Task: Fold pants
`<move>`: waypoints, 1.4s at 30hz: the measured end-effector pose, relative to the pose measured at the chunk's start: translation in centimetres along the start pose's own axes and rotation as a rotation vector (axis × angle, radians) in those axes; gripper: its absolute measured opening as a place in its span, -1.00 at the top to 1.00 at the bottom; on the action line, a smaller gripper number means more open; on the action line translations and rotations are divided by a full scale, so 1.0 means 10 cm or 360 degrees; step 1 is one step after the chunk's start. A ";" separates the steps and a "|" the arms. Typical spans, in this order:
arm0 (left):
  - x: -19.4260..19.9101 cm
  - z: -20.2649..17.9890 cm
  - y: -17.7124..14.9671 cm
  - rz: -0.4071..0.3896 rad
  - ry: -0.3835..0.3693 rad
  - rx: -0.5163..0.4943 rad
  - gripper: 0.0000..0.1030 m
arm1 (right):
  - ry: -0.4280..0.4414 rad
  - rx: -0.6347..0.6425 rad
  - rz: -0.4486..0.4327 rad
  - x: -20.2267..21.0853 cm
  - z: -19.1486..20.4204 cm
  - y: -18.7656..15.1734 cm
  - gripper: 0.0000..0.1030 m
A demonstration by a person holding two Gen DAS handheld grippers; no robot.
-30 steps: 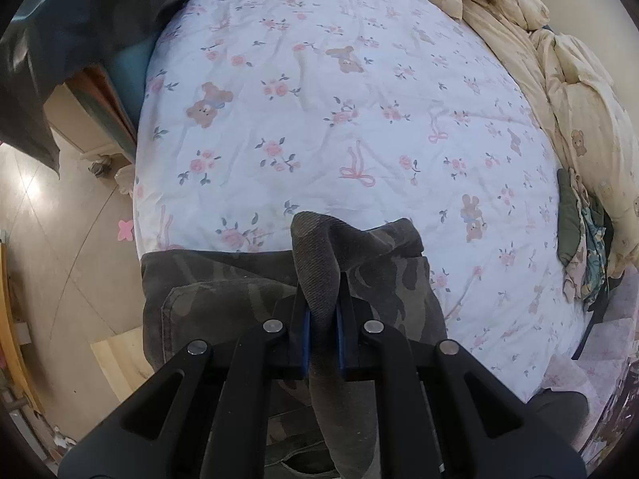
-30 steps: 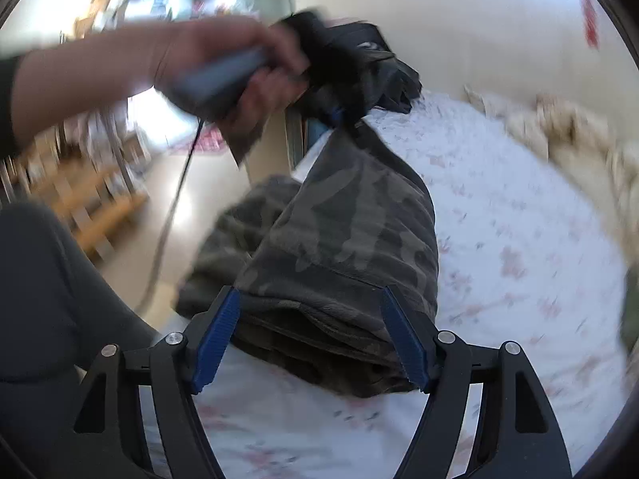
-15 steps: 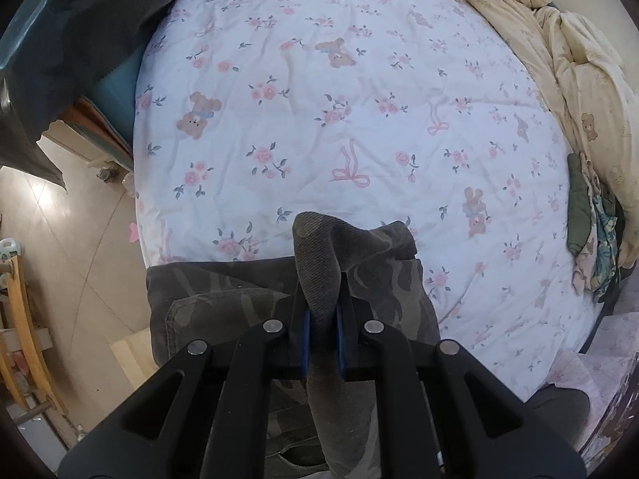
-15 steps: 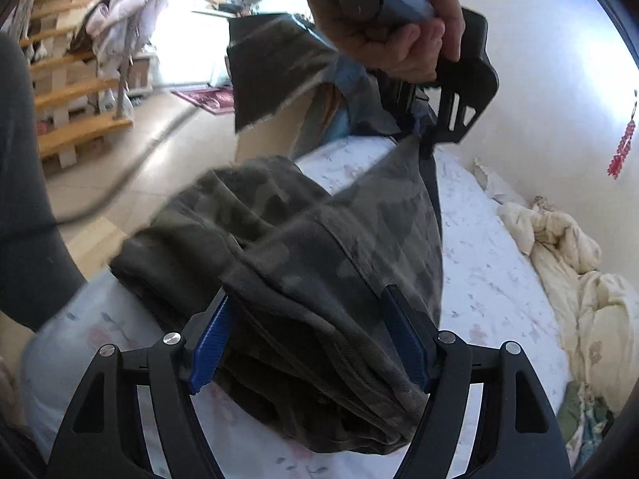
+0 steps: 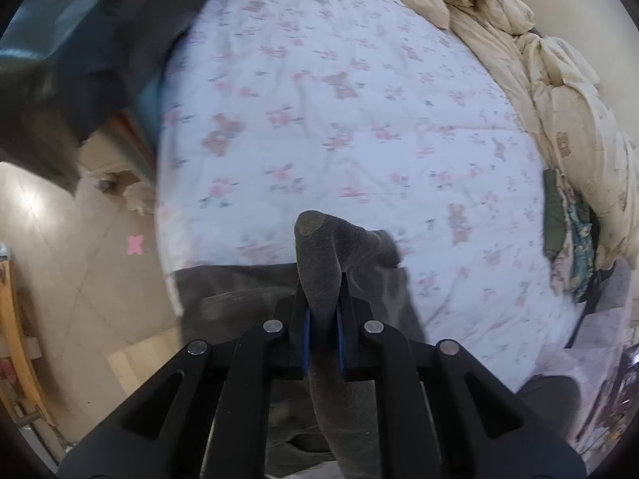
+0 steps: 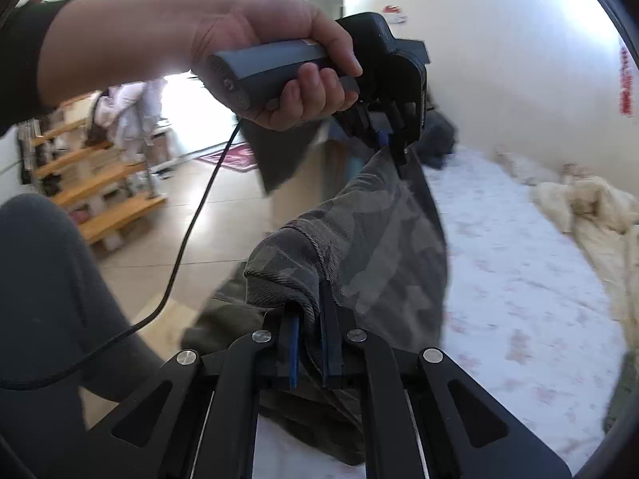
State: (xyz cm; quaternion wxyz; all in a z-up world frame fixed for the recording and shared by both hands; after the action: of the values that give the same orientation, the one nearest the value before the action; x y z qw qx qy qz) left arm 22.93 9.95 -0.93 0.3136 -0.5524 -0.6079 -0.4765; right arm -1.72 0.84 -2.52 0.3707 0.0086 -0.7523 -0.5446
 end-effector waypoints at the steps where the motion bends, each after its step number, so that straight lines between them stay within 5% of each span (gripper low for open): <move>1: 0.01 0.12 -0.04 -0.0008 0.0010 0.0020 0.86 | 0.0020 0.0024 0.0013 -0.04 0.06 0.00 0.86; 9: -0.33 1.38 -0.48 -0.0025 0.0049 0.0304 0.86 | 0.0288 0.0078 0.0189 -0.62 0.75 -0.08 0.86; 19: -0.91 1.53 -0.57 -0.0119 0.0195 0.0160 0.82 | 0.0243 0.0078 0.0390 -1.21 1.08 -0.45 0.77; 24: -0.93 1.56 -0.58 -0.0150 0.0221 0.0176 0.76 | 0.0430 -0.0045 0.0338 -0.63 0.78 -0.27 0.79; 27: -0.92 1.56 -0.58 -0.0164 0.0236 0.0181 0.76 | 0.0350 -0.0237 0.0273 -0.32 0.26 -0.12 0.79; 30: -0.93 1.53 -0.59 -0.0155 0.0257 0.0173 0.76 | 0.0106 -0.0406 0.0362 -0.47 -0.28 -0.06 0.78; 33: -0.92 1.52 -0.59 -0.0132 0.0271 0.0142 0.76 | 0.0179 -0.0514 0.0551 -0.87 -0.42 -0.19 0.79; 37: -0.93 1.53 -0.60 -0.0082 0.0217 0.0211 0.72 | 0.0175 -0.0400 0.0686 -1.01 -0.35 -0.46 0.81; 42: -0.99 1.42 -0.67 -0.0028 0.0250 0.0083 0.64 | 0.0017 -0.0127 0.0736 -1.01 -0.30 -0.87 0.91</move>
State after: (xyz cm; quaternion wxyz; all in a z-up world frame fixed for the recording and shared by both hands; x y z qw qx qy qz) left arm 20.39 19.82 -16.43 0.3704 -0.4995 -0.5984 -0.5052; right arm 3.94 -0.93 -14.87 0.4896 -0.1757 -0.7102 -0.4744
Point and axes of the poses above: each gripper's, at about its wrist camera, not at the fingertips, and x roughly against the way its jaws point, z to its left, y to its top, the point moved 6 cm from there along -x, roughly the way its jaws point, and after that the axes turned 9 degrees about -y, right-handed, at the moved point
